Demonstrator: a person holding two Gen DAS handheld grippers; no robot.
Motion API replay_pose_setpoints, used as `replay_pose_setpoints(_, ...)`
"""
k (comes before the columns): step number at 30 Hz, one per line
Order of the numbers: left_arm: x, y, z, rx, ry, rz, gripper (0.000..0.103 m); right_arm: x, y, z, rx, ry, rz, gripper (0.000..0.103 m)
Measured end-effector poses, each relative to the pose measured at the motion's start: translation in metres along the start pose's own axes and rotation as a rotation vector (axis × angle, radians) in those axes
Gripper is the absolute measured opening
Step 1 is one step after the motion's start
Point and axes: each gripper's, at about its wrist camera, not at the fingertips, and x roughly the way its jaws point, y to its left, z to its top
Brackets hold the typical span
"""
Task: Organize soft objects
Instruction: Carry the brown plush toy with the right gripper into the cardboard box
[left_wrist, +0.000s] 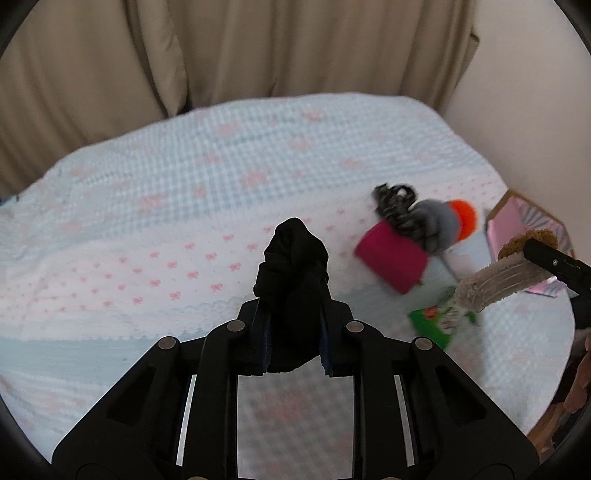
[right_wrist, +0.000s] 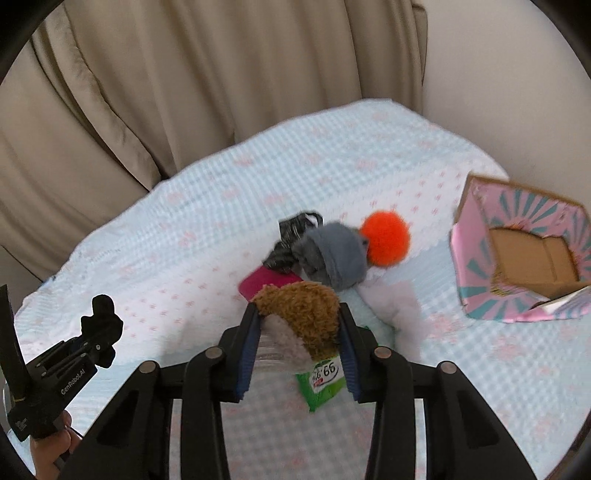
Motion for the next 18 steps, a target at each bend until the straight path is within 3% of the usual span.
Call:
replay_pose_setpoints(9,-0.096,-0.046,0.028,0.002,-0.049,-0.053,0.017,-0.109,-0.013,0.016,0.035,-0.082,-0.017,0.037)
replay_pose_setpoints(18,-0.158,-0.136,0.057,0.049,-0.125,-0.083,0.017,-0.188,-0.077,0.037,0.056,-0.149,-0.049,0.037)
